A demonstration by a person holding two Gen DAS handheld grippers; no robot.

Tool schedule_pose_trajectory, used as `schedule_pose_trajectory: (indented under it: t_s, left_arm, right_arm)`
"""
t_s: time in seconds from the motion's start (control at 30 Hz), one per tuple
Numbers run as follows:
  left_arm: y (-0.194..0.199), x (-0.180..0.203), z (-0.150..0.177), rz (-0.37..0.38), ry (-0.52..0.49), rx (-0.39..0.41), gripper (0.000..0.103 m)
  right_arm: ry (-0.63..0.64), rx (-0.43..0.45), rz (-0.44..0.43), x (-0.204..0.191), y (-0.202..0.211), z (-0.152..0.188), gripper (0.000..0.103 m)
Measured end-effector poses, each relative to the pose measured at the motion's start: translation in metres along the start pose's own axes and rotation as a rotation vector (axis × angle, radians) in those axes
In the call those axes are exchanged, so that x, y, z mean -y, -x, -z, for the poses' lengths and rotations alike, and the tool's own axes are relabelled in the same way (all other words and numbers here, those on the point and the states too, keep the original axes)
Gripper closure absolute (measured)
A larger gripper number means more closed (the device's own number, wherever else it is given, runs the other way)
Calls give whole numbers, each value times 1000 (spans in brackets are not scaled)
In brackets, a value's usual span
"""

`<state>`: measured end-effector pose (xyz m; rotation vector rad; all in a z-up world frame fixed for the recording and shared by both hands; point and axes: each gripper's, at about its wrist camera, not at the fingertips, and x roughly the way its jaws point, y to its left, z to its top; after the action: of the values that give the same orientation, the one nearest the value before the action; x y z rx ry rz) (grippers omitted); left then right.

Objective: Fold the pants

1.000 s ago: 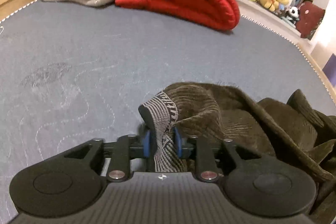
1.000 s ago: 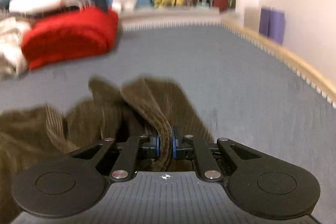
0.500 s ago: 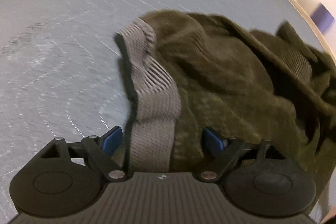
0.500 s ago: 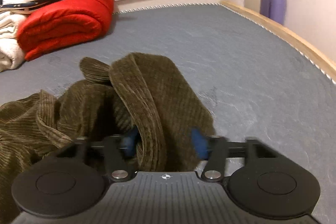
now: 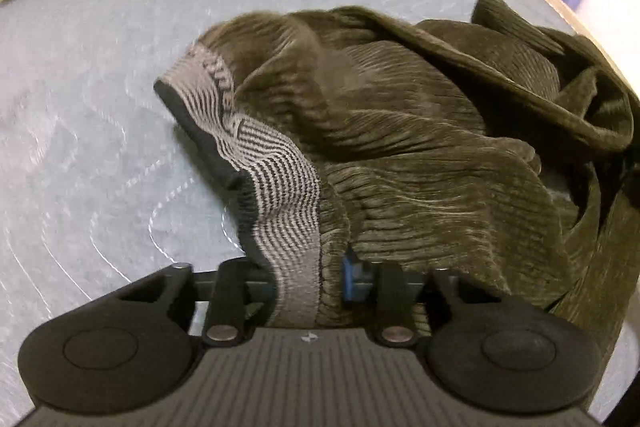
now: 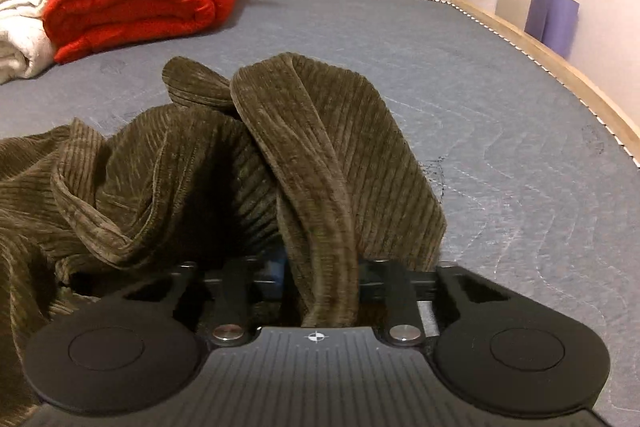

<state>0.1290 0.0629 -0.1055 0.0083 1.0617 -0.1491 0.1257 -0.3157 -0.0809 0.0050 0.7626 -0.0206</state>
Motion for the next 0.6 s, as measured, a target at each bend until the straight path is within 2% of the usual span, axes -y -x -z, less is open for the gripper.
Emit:
schedule_pose_trajectory:
  t_s: [0.1, 0.2, 0.27, 0.33, 0.37, 0.43, 0.53, 0.6]
  left_arm:
    - [11, -2, -1, 0, 18, 40, 85]
    - [34, -12, -6, -37, 78, 128, 89]
    - [52, -26, -9, -68, 139, 188, 89]
    - [65, -41, -8, -41, 221, 211, 89]
    - [70, -47, -7, -17, 256, 210, 89]
    - [71, -46, -2, 1, 268, 185, 89]
    - [62, -33, 4, -52, 180, 117, 88]
    - [49, -29, 4, -66, 160, 76, 83]
  right_arm:
    - [-30, 51, 0, 6, 12, -4, 89]
    - [-100, 142, 16, 20, 34, -15, 90]
    - [-148, 241, 65, 32, 57, -22, 91]
    - [-185, 301, 116, 45, 76, -27, 92]
    - [-211, 296, 132, 52, 81, -27, 92]
    - [-267, 228, 165, 65, 81, -22, 92]
    - [-326, 52, 161, 77, 66, -4, 92]
    - [-319, -83, 133, 76, 50, 12, 91]
